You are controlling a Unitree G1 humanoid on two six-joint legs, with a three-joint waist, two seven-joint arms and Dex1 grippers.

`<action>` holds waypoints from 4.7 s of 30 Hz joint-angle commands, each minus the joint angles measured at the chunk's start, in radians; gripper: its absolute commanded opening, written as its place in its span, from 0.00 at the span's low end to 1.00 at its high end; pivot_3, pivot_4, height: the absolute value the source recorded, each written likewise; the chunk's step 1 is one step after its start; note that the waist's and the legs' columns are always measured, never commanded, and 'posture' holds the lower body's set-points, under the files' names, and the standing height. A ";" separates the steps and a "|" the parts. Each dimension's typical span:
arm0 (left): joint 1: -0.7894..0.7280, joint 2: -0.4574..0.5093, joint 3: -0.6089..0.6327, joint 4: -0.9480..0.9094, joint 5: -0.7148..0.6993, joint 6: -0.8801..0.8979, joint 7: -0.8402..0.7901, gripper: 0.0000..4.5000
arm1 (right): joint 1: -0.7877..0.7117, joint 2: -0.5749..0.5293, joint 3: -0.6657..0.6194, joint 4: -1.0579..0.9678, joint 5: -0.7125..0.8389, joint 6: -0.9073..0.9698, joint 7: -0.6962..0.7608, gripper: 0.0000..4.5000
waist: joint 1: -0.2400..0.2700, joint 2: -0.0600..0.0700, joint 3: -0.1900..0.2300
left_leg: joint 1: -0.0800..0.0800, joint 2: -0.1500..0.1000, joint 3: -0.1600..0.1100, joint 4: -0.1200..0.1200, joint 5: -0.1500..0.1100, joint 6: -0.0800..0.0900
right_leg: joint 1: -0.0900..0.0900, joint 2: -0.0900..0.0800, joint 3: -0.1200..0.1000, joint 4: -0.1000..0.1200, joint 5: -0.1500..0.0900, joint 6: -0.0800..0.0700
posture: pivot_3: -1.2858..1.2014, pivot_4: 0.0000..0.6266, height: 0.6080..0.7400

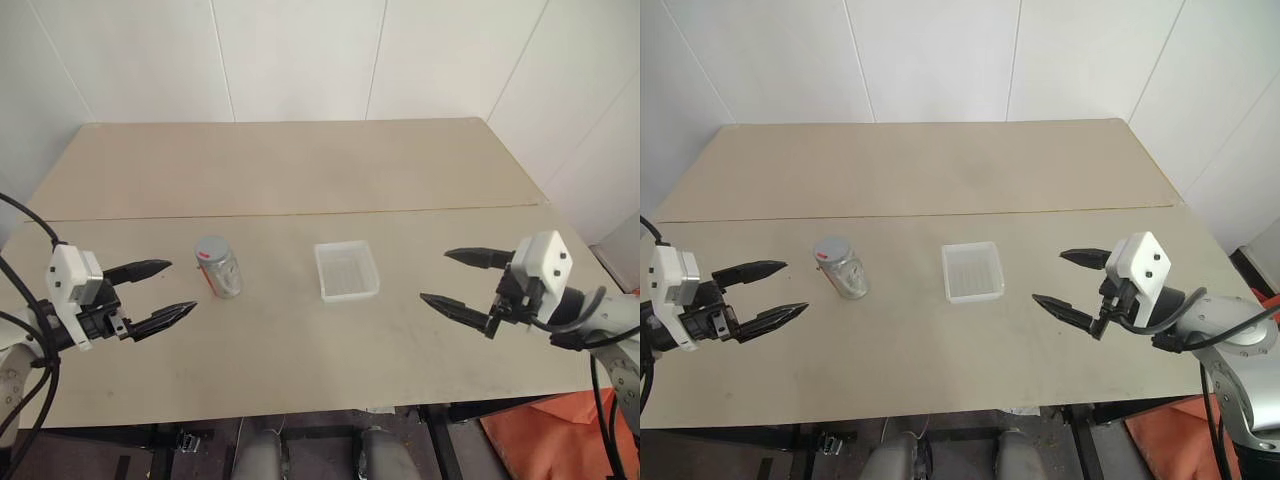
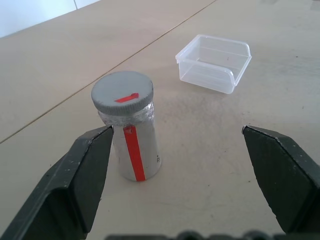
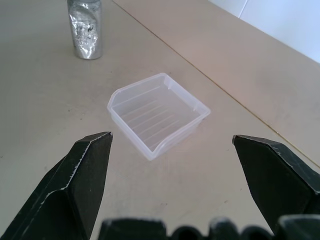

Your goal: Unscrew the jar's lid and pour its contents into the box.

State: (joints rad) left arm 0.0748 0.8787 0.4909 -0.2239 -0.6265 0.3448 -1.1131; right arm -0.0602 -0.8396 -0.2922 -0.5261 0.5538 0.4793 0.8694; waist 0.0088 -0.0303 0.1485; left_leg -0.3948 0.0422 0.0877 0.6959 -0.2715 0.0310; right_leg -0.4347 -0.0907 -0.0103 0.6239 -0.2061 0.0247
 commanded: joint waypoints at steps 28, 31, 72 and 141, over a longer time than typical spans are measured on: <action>-0.185 -0.297 -0.225 0.153 0.230 -0.186 0.301 1.00 | -0.356 0.027 0.250 0.070 -0.048 -0.037 0.105 1.00 | 0.002 -0.002 0.000 | 0.006 -0.001 -0.002 0.000 0.000 0.000 | 0.008 -0.001 -0.001 -0.002 0.000 0.000 | 0.52 0.24 1.00; -0.240 -0.312 -0.254 0.211 0.249 -0.207 0.306 1.00 | -0.360 0.029 0.249 0.074 -0.059 -0.048 0.106 1.00 | 0.002 -0.002 0.000 | 0.006 -0.001 -0.001 0.000 0.000 0.000 | 0.008 -0.001 -0.002 -0.002 0.000 0.000 | 0.52 0.24 1.00; -0.725 -0.324 -0.438 0.350 0.029 -0.082 -0.182 0.45 | -0.766 0.392 0.473 0.210 -0.041 0.148 -0.046 1.00 | -0.005 -0.003 0.001 | 0.003 -0.002 0.000 0.000 0.000 0.001 | 0.008 0.000 -0.004 0.001 0.000 0.000 | 0.52 0.24 1.00; -0.778 -0.345 -0.430 0.429 0.062 -0.122 -0.296 0.45 | -0.773 0.394 0.367 0.372 0.043 -0.035 0.273 0.99 | -0.008 -0.002 0.004 | -0.009 -0.002 -0.003 0.001 0.001 -0.001 | -0.004 -0.001 -0.005 0.004 0.001 0.001 | 0.52 0.24 1.00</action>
State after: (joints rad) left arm -0.6952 0.5380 0.0447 0.2114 -0.5684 0.2476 -1.4236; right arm -0.8286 -0.4423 0.0970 -0.0670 0.6013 0.4164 1.2070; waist 0.0012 -0.0320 0.1525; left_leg -0.4044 0.0401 0.0858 0.6971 -0.2706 0.0301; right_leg -0.4399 -0.0912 -0.0149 0.6284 -0.2054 0.0256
